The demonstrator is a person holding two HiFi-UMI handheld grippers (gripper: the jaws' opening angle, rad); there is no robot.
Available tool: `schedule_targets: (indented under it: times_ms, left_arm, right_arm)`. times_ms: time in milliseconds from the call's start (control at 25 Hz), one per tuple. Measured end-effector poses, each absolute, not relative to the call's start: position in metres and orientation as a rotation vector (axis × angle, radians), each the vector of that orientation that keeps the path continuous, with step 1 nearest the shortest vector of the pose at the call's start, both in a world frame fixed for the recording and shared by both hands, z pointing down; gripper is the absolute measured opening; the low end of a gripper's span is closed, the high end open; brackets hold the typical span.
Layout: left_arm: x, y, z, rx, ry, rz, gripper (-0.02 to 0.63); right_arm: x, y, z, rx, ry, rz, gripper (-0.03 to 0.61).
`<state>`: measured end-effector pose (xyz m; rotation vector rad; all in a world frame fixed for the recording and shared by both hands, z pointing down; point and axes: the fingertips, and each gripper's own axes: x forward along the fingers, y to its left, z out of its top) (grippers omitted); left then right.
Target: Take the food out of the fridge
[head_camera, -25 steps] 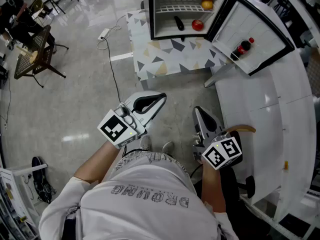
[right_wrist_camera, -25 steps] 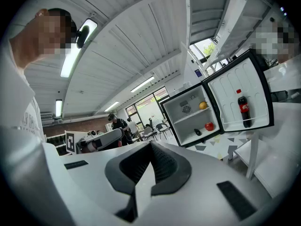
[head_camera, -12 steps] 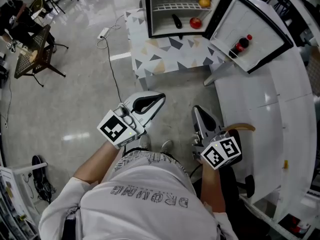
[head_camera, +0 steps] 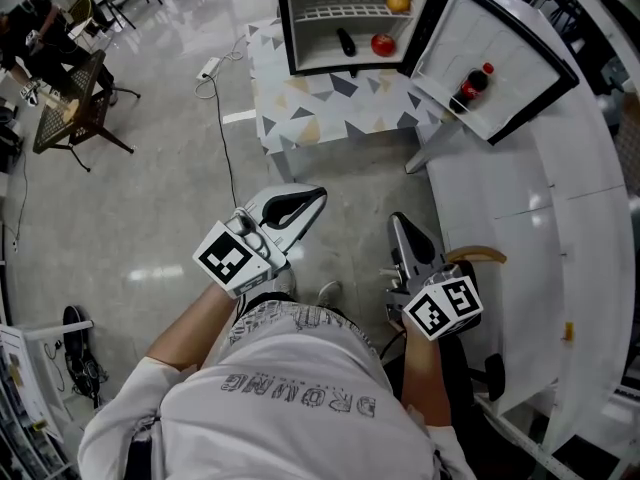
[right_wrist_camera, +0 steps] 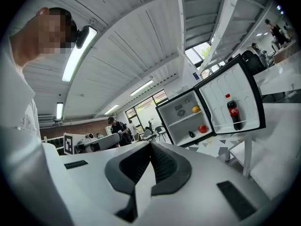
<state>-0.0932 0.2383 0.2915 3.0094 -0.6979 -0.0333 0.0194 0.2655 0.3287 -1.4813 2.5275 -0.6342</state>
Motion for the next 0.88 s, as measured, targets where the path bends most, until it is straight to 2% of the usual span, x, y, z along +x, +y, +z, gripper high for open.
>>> schedule_targets:
  times_ms: [880]
  left_arm:
    - [-0.046, 0.22, 0.3, 3.016, -0.76, -0.029, 0.008]
  right_arm:
    - [0.085, 0.254, 0.343, -1.491, 2.515, -0.652, 0.0]
